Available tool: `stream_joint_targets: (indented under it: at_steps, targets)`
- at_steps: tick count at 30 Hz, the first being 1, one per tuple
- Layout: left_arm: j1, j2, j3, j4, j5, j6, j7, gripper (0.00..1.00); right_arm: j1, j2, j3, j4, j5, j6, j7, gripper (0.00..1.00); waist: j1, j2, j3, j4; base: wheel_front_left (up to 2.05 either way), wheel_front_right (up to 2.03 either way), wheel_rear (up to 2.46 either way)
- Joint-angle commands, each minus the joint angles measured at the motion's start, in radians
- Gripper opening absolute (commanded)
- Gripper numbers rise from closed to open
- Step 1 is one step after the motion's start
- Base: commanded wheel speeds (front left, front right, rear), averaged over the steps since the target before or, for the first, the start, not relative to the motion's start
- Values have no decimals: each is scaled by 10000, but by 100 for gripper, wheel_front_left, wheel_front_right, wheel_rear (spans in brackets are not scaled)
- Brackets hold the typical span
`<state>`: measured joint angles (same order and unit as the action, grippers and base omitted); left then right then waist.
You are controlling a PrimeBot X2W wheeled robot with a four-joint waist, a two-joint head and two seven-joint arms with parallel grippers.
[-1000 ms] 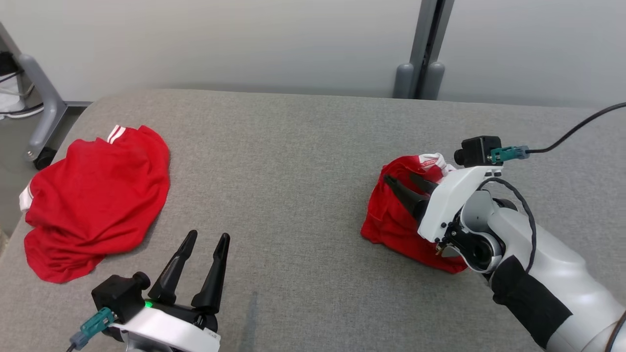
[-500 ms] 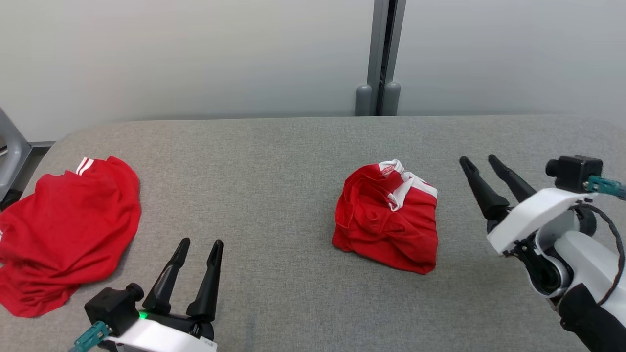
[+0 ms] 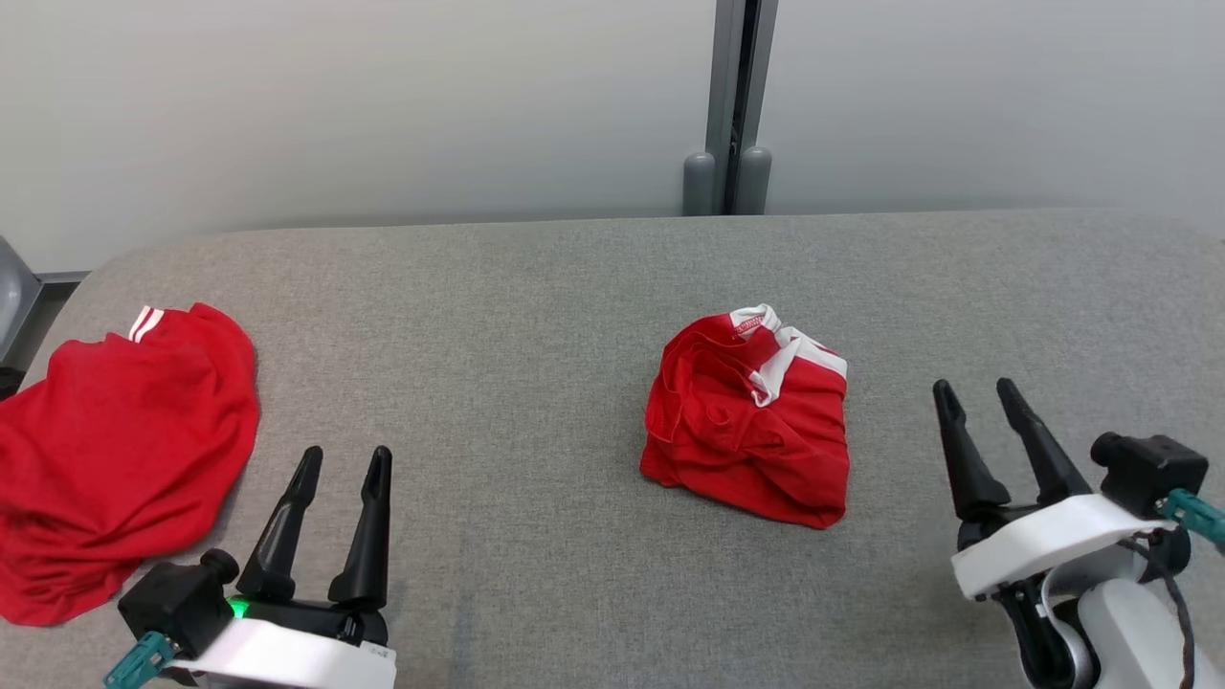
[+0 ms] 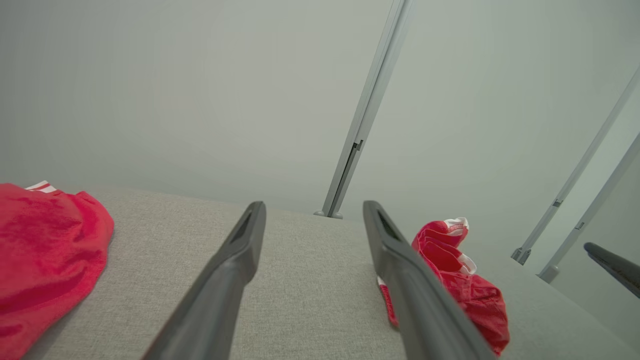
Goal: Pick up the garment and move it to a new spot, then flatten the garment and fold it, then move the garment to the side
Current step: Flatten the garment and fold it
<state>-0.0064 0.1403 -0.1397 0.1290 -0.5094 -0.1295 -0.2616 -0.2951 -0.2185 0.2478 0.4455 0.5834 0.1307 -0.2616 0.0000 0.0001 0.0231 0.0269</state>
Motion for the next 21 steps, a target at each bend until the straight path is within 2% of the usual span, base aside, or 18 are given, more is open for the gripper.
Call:
stream_joint_targets:
  at_steps: [1,7,8,9,10,11,16,21]
  targets:
    - [3,-20,112,-48,122,-5,-45,100,216,125,-189,-90,-351,1,-46,100,0,-1,5,9,0,0,0]
    - [-17,-134,200,-79,372,-14,-45,100,265,387,-395,-66,-1040,1,50,100,0,-1,-1,93,0,0,0]
    - [-21,-151,202,-94,375,-15,-45,100,198,380,-406,-46,-1096,1,109,81,0,-1,5,110,0,0,0]
    - [-30,-166,197,-100,383,-15,-45,100,122,383,-390,-40,-1149,1,135,49,0,-1,16,128,0,0,0]
    - [-42,-174,183,-107,387,-16,-45,100,49,367,-356,-15,-1245,1,207,32,0,-1,27,145,0,0,0]
    - [-54,-178,175,-111,387,-16,-45,100,-27,363,-327,35,-1281,1,280,0,0,-1,43,162,0,0,0]
    - [-184,-188,99,-131,310,-18,-45,100,-655,388,-66,450,-1276,1,837,0,0,-1,219,313,0,0,0]
    - [-351,-131,-95,-94,177,-18,-43,100,-1341,286,460,1432,-1100,1,2094,0,0,-1,464,695,0,0,0]
